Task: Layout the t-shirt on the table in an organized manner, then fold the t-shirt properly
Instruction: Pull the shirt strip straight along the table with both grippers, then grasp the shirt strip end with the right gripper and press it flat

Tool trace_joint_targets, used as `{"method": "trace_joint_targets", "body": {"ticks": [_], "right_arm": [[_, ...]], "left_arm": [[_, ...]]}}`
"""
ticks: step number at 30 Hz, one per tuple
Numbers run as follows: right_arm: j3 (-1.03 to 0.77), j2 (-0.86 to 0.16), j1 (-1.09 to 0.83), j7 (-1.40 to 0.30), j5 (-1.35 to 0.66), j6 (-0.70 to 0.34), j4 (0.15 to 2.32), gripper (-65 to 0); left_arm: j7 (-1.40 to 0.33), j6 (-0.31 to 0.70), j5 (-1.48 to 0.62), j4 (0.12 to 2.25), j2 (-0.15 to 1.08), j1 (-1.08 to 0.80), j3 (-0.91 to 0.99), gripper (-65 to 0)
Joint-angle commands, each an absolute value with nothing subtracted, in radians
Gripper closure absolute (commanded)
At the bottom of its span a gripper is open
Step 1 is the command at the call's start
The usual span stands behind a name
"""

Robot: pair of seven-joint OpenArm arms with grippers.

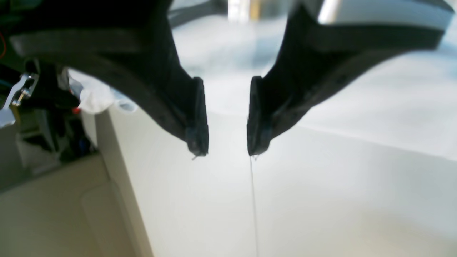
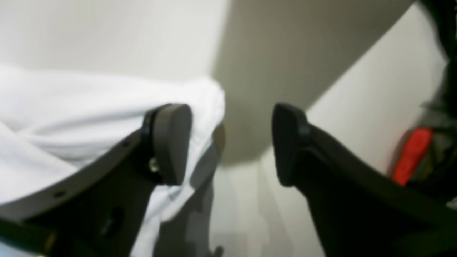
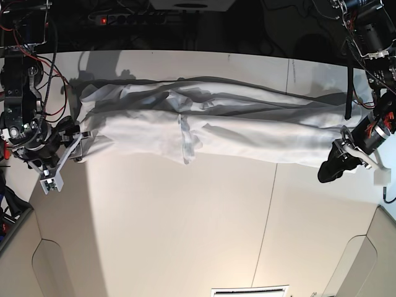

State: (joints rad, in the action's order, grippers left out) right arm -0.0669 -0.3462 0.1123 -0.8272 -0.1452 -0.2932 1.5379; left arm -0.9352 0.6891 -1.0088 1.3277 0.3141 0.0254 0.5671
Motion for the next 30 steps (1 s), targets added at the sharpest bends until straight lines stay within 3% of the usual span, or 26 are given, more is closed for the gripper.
{"method": "trace_joint_targets", "body": {"ticks": [1, 6, 12, 20, 30], "right_arm": [[-0.073, -0.353, 0.141, -0.812, -0.177, -0.307, 1.554, -36.0], [-0.073, -0.328, 0.160, -0.816, -0.376, -0.406, 1.554, -36.0], [-0.072, -0.228, 0.154, -0.883, -0.526, -0.525, 1.554, -36.0], [-0.068, -0.130, 0.152, -0.895, -0.562, -0.540, 1.554, -36.0], [0.061, -0.127, 0.149, -0.921, -0.561, -0.539, 1.554, -36.0]], "left_arm": [[-0.916, 0.698, -1.036, 1.345, 0.332, 0.039, 0.583, -22.9], [-0.916, 0.698, -1.036, 1.345, 0.332, 0.039, 0.632, -22.9], [-0.916, 0.698, -1.036, 1.345, 0.332, 0.039, 0.644, -22.9], [-0.916, 0.698, -1.034, 1.345, 0.332, 0.038, 0.644, -22.9], [-0.908, 0.698, -1.034, 1.345, 0.332, 0.039, 0.644, -22.9]]}}
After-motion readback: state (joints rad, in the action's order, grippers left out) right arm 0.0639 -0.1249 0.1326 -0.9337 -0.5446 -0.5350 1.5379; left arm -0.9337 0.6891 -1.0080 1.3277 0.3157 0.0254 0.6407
